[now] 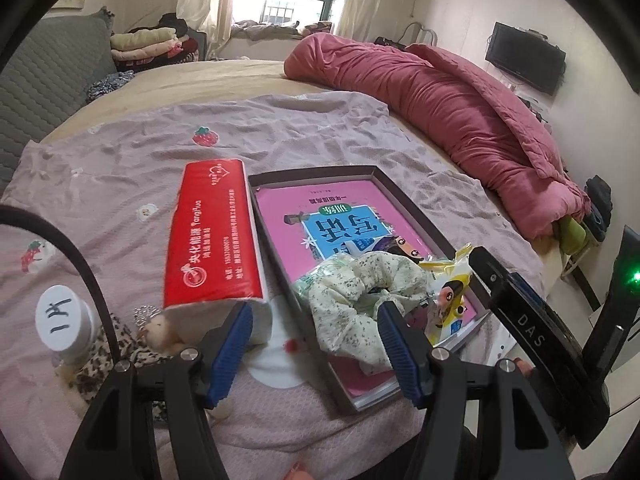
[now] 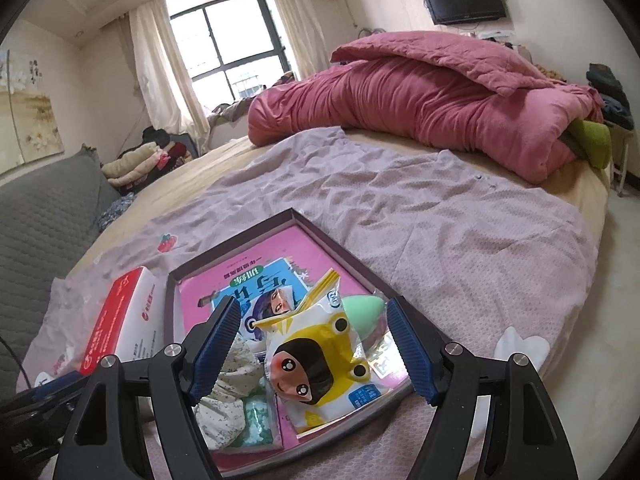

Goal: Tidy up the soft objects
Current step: 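Move both open tools back over the remaining pile of items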

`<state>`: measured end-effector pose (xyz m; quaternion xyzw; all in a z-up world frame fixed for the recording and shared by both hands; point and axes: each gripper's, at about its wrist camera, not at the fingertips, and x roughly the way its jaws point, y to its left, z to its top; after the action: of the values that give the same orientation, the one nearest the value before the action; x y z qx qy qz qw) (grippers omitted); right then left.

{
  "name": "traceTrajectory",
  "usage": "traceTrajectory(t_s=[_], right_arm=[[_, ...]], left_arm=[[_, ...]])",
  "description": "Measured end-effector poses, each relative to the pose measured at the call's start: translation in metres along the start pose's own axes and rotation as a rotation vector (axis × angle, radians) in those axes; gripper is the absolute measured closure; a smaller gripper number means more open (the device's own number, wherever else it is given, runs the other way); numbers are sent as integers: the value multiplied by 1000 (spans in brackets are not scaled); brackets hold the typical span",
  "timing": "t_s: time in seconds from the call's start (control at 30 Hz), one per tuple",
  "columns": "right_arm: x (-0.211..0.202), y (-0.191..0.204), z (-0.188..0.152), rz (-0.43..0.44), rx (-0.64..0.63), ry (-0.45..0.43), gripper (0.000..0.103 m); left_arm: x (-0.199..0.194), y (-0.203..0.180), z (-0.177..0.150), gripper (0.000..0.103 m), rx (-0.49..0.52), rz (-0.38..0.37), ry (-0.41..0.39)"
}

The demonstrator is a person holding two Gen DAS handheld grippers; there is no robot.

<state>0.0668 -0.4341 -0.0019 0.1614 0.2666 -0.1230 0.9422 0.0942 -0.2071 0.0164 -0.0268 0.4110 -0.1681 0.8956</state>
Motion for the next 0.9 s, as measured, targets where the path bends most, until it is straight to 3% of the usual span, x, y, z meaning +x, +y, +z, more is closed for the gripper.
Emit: traceTrajectory(t_s=[0.27,0.47,0.9], right_arm=[[-4,0,-1,-10,-6,6,26],[-23,12,-2,-28,-57,-39,26],[-60,54,-11,51,-172,-56,26]], left_arm=[[-26,9,-13,38,-8,-8,-16],[-48,28,-19,38,-42,-8,-27],[-104,97,-24,38,-150,69,-81]])
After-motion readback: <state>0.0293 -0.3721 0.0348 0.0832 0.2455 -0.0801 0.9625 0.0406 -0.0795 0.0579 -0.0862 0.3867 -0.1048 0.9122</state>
